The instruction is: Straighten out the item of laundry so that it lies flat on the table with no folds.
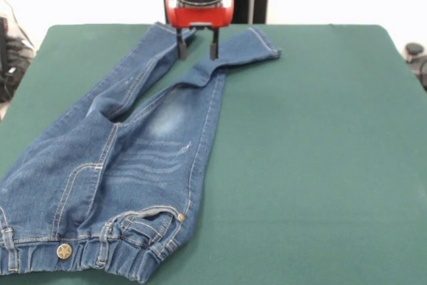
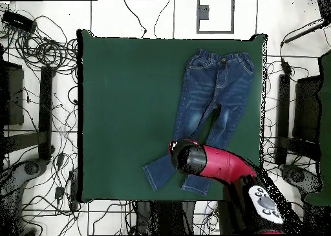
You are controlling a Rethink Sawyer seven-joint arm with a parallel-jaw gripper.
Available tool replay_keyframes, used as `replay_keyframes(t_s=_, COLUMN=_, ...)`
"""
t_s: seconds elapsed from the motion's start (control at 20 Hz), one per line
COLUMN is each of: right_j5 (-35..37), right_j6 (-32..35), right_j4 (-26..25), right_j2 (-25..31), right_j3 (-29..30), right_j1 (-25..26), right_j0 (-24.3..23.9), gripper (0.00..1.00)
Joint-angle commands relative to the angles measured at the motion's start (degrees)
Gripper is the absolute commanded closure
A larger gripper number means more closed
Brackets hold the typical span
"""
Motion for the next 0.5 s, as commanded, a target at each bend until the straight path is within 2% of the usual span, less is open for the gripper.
replay_keyframes(t_s=0.05, right_j5=0.96, right_j6=7.33, right_j4=0.97, right_j2=5.34, right_j3=-2.33, right_j1=-3.01, right_j0=3.56, gripper=0.0)
replay_keyframes(t_s=0.5, right_j5=-7.45, right_j6=6.34, right_j4=-0.19, right_j2=11.54, right_j3=-0.83, right_j1=-1.6, right_j0=1.1, gripper=0.0)
